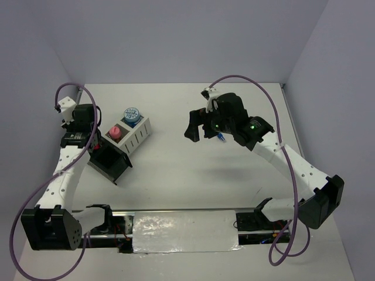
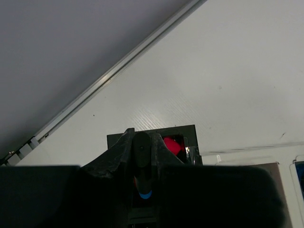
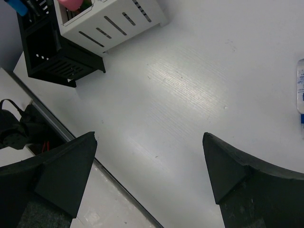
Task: Sort the stationery into containers
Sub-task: Place the pen in the storage box.
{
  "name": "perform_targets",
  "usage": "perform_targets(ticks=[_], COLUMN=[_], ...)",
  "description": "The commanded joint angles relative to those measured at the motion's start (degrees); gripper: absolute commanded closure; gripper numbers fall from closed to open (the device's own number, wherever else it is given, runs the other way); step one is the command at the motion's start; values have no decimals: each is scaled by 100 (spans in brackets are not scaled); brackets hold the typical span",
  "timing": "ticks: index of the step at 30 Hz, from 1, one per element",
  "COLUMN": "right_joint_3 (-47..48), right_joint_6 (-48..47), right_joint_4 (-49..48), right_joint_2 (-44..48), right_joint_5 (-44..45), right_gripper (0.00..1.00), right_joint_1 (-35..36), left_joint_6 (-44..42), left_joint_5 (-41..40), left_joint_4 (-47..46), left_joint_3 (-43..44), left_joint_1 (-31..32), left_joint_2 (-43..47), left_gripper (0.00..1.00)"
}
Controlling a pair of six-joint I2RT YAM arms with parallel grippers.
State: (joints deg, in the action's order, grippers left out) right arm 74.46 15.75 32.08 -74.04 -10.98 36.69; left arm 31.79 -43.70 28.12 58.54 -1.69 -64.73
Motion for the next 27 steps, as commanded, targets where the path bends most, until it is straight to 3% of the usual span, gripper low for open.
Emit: perform_targets(ticks=[1, 6, 11, 15, 18, 20, 23, 27], right_joint_3=[-19, 51, 34, 25, 16, 16, 25, 51], right_joint_6=[-168, -221, -230, -265, -265, -265, -256, -292], right_joint_4=[-140, -61, -44, 9, 27, 18, -8, 88], right_joint_2=[144, 101, 127, 162, 153, 153, 57, -303], right_joint_5=[-149, -202, -194, -141, -132, -132, -123, 17], right_gripper=[0, 0, 0, 0, 0, 0, 0, 0], right_joint_1=[-39, -56, -65, -83, -135, -170, -232, -477], left_joint_6=[-76, -235, -173, -95, -68, -85, -41, -42], left_joint_5=[11, 195, 160, 213, 274, 327, 353, 582], left_joint_4=[-841, -1186, -1124, -1142, -1090, -1046, -747, -221], left_joint_3=[-263, -397, -440, -660, -748, -739, -503, 86], left_joint_1=[-24, -24, -24, -24, -24, -24, -24, -24], left_joint_2=[233, 233, 119, 189, 276, 355, 469, 514], left_gripper=[95, 93, 83, 64, 37, 27, 4, 1])
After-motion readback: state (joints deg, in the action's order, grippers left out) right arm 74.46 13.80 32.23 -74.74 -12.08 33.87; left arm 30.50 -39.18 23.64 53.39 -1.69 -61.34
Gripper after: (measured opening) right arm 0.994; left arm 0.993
